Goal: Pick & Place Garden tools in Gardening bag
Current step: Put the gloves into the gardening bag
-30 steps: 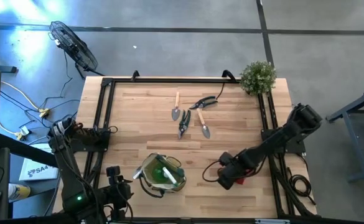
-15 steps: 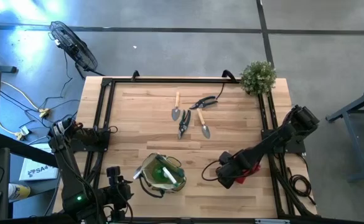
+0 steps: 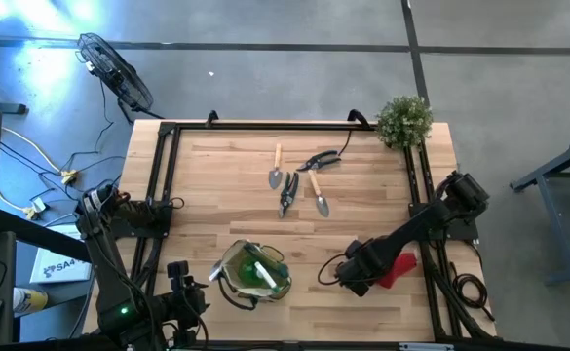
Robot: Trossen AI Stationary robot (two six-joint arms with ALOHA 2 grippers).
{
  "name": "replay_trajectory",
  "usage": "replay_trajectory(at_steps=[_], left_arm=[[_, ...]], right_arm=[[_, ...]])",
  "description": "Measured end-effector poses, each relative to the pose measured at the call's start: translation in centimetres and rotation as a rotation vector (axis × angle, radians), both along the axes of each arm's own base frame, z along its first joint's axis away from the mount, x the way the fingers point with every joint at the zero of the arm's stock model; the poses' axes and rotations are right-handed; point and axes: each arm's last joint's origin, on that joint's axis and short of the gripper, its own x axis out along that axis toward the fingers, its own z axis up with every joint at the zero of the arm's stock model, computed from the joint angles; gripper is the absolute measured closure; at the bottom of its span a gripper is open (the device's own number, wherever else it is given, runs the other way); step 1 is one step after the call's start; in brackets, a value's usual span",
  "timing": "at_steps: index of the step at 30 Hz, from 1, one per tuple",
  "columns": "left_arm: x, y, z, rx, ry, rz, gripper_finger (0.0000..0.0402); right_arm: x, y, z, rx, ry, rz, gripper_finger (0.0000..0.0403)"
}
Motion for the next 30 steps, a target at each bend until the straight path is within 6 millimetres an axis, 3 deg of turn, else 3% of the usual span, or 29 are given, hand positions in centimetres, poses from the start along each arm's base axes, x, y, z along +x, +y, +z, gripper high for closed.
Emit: replay_trajectory(at_steps=[6,11,21,26,30], left_arm=[[0.0,0.0,0.0,-0.003,-0.001,0.000,0.0203],[0.0,0.0,0.0,-0.004,-0.002,0.000,0.0203],[0.0,-0.1,0.0,-0.009,-0.005,0.000,0.0203],[0.0,-0.1,0.0,-0.009,-0.005,0.000,0.0203],[0.0,-0.1,0.0,-0.008,-0.005,0.000,0.0203]], right_arm=[[-0.7,-0.4,-0.1,-0.033,0.090,-0.045,0.0308],[-1.4,-0.7,-0.1,-0.031,0.181,-0.056,0.0384],[-1.5,-0.4,0.1,-0.011,0.157,-0.005,0.0397],[-1.0,0.7,2.2,-0.005,-0.011,0.060,0.0398],[-0.7,1.8,5.8,-0.041,-0.204,0.092,0.0399]])
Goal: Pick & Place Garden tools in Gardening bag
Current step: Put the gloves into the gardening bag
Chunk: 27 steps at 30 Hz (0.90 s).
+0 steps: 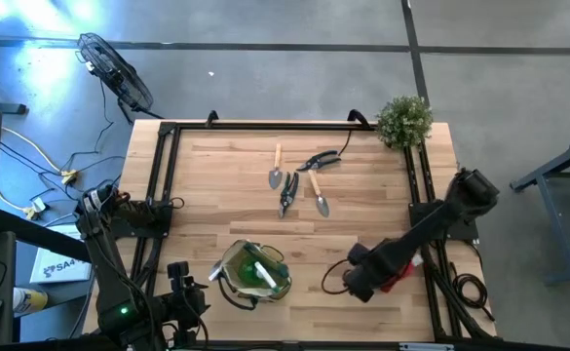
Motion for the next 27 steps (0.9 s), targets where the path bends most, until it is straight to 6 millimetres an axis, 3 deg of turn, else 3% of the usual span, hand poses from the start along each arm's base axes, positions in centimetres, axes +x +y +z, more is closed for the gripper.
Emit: replay_trajectory(at_steps=[9,18,23,27], left_arm=[[0.0,0.0,0.0,0.000,0.000,0.000,0.0203],[0.0,0.0,0.0,0.018,-0.002,-0.021,0.0203],[0.0,0.0,0.1,0.036,-0.016,-0.031,0.0203],[0.1,0.1,0.1,0.050,-0.030,-0.034,0.0203]], right_arm=[[-0.7,3.3,8.6,-0.025,-0.522,0.107,0.0399],[-0.4,9.2,16.1,0.032,-1.276,0.670,0.0399],[0.7,9.3,18.0,-0.098,-1.495,0.803,0.0399],[3.6,7.6,18.0,-0.122,-1.540,0.780,0.0399]])
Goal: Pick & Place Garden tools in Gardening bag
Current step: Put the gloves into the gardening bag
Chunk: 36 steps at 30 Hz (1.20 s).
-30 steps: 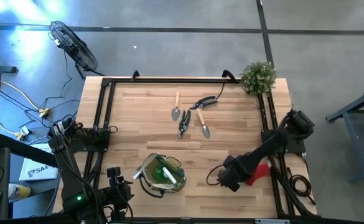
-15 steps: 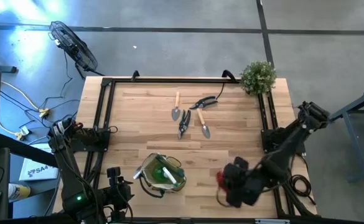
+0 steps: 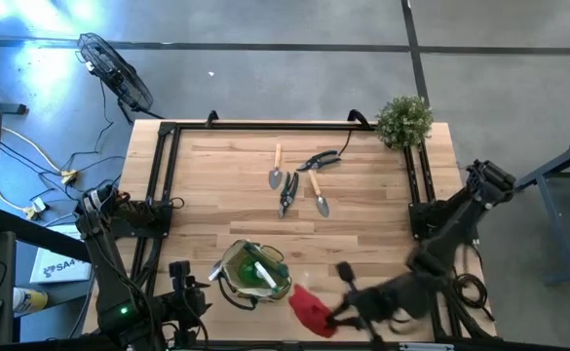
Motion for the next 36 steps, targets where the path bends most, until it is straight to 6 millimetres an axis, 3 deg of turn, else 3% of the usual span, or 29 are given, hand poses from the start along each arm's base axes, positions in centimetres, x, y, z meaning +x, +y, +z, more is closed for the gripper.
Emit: replay_trajectory(at_steps=[7,15,22,32,36], left_arm=[[0.0,0.0,0.0,0.015,0.001,-0.016,0.0203],[0.1,0.0,0.1,0.043,-0.017,-0.030,0.0203],[0.1,0.1,0.1,0.045,-0.019,-0.030,0.0203],[0.1,0.1,0.2,0.094,-0.053,-0.052,0.0203],[0.2,0.1,0.2,0.104,-0.054,-0.060,0.0203]], right_arm=[[5.4,-3.3,-0.4,0.128,-0.097,0.201,0.0399],[10.0,-7.3,-2.6,0.239,-0.047,0.156,0.0399],[12.8,-9.8,-4.7,0.337,-0.007,0.163,0.0399],[17.1,-11.2,-6.8,0.440,0.124,0.179,0.0399],[18.4,-11.6,-7.2,0.417,0.241,0.101,0.0399]])
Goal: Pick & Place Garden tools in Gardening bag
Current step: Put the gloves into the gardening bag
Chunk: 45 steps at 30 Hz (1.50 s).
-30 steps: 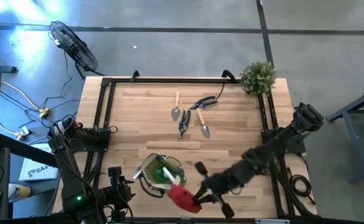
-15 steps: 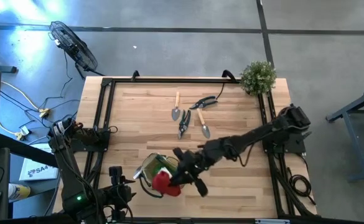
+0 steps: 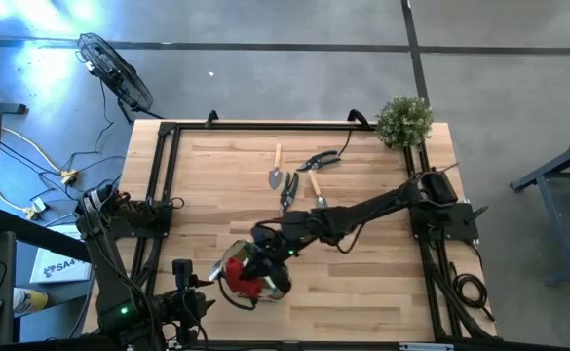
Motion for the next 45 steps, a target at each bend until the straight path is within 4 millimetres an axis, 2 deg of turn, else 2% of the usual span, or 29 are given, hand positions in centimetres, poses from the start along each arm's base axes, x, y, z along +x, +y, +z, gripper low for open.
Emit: replay_trajectory(at_steps=[4,9,16,28,35,39,45], left_arm=[[0.0,0.0,0.0,0.001,0.000,-0.001,0.0203],[0.0,0.0,0.0,0.000,0.002,-0.001,0.0203],[0.0,0.0,0.0,-0.002,0.005,-0.001,0.0203],[0.0,0.0,0.0,-0.002,0.006,-0.001,0.0203],[0.0,0.0,0.0,-0.003,0.006,-0.001,0.0203],[0.0,0.0,0.0,-0.003,0.007,-0.001,0.0203],[-0.1,0.0,-0.1,-0.015,0.027,-0.003,0.0203]], right_arm=[[0.4,-0.5,-0.7,-0.062,0.083,-0.063,0.0399],[0.5,-0.6,-0.2,-0.058,0.076,-0.096,0.0399],[0.0,-1.3,-2.0,-0.095,0.285,-0.204,0.0399],[-1.2,-0.6,-3.0,-0.112,0.452,-0.193,0.0398],[-1.3,0.1,-1.7,-0.084,0.374,-0.179,0.0354],[-1.4,0.3,-1.9,-0.078,0.392,-0.179,0.0327],[-1.5,-0.4,-2.3,-0.091,0.447,-0.203,0.0320]])
